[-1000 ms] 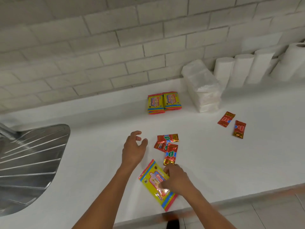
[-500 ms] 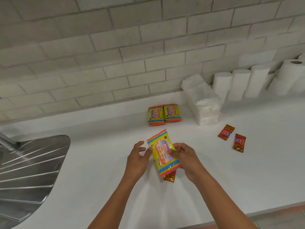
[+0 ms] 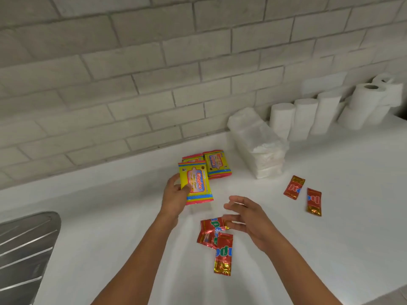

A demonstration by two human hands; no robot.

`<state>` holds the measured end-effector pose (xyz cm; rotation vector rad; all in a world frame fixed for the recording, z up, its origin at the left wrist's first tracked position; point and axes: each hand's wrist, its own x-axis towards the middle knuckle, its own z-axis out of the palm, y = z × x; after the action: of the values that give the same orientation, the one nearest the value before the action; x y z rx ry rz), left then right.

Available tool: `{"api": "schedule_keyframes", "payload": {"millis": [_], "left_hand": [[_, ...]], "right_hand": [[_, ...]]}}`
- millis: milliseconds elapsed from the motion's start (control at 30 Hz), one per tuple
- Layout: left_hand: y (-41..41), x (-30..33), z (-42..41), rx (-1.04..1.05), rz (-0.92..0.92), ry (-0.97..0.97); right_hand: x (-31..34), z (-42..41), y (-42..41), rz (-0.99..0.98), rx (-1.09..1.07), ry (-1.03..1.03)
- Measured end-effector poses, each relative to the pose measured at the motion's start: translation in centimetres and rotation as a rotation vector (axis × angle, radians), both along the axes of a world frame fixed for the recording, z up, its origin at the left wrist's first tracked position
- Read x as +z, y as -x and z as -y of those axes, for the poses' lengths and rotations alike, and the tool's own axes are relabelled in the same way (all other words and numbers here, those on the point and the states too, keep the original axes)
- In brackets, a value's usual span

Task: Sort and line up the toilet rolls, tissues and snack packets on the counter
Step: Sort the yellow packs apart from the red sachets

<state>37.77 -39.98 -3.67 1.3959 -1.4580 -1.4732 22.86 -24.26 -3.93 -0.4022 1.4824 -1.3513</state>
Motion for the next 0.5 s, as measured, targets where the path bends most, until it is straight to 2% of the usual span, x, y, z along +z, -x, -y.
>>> {"api": "schedule_keyframes", "payload": {"millis": [267, 500], "left_hand": [[4.0, -3.3, 10.5, 0.026, 0.152, -0.006], [6.1, -4.9, 13.1, 0.067, 0.281, 0.024]], "right_hand": [[-1.7, -1.5, 3.0, -0.106, -0.131, -0.128], [-2.0, -2.8, 4.5, -0.162, -0.181, -0.173]]}}
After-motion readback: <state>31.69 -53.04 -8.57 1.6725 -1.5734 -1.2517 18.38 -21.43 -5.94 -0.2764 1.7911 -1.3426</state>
